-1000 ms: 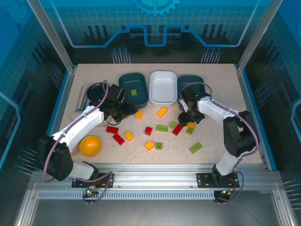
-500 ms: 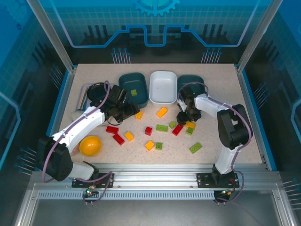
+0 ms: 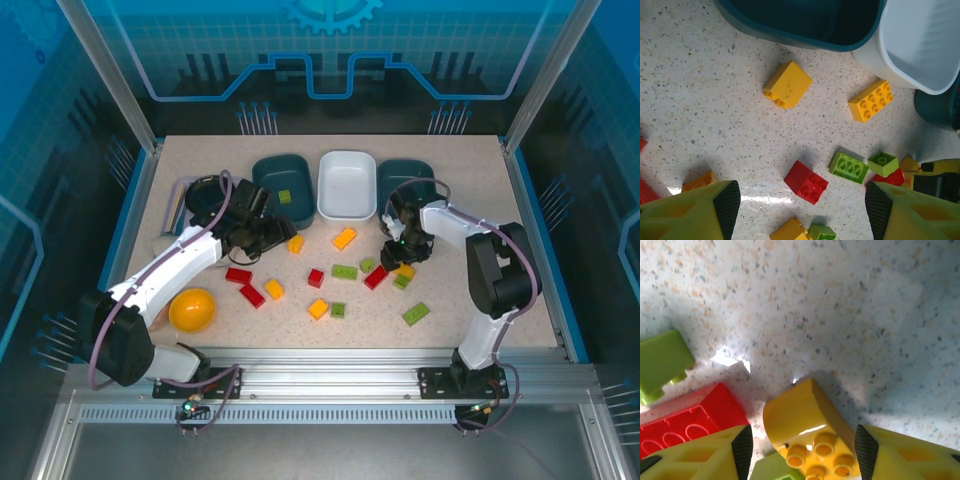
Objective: Sort the legos into containers by color
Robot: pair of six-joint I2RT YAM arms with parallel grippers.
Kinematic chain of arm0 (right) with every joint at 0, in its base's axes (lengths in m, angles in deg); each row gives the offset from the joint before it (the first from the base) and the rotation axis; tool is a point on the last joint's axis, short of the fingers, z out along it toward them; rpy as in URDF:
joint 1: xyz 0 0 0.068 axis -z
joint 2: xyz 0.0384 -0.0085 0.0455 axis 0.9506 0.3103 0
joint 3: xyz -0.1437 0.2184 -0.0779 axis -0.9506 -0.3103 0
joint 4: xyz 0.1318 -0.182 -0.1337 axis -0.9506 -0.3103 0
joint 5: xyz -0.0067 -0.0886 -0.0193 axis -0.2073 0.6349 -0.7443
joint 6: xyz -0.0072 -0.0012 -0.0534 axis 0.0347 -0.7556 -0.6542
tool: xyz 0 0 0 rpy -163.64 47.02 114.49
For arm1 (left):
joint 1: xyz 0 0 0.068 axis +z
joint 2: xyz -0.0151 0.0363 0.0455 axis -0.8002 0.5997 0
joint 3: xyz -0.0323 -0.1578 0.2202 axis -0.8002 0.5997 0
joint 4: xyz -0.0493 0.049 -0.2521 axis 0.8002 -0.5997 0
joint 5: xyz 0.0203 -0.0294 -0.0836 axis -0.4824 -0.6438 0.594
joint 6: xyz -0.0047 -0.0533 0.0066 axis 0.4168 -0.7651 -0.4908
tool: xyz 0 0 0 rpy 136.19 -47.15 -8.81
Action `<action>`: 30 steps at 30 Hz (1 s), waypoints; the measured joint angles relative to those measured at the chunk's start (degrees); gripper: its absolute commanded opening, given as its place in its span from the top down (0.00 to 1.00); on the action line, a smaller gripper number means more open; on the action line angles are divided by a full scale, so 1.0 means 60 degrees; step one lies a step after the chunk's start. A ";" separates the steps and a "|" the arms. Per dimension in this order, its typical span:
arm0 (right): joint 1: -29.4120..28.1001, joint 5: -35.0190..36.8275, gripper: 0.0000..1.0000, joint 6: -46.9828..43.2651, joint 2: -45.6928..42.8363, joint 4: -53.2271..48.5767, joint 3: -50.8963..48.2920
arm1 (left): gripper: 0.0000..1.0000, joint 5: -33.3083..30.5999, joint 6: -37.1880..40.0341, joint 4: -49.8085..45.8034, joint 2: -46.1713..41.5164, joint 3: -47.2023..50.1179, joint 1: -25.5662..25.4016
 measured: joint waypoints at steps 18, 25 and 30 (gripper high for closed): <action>-0.0211 0.0550 0.48 0.0783 -0.0153 -0.0393 -0.0463 | 0.29 0.0004 -0.0004 0.0011 -0.0229 -0.0040 -0.0204; -0.0215 0.0805 0.52 0.1067 0.0251 -0.0364 -0.0423 | 0.29 0.0000 -0.0007 0.0011 -0.0255 -0.0040 -0.0266; -0.0208 0.0940 0.69 0.1220 0.0259 -0.0342 -0.0397 | 0.29 0.0015 -0.0007 0.0084 -0.0317 -0.0033 -0.0342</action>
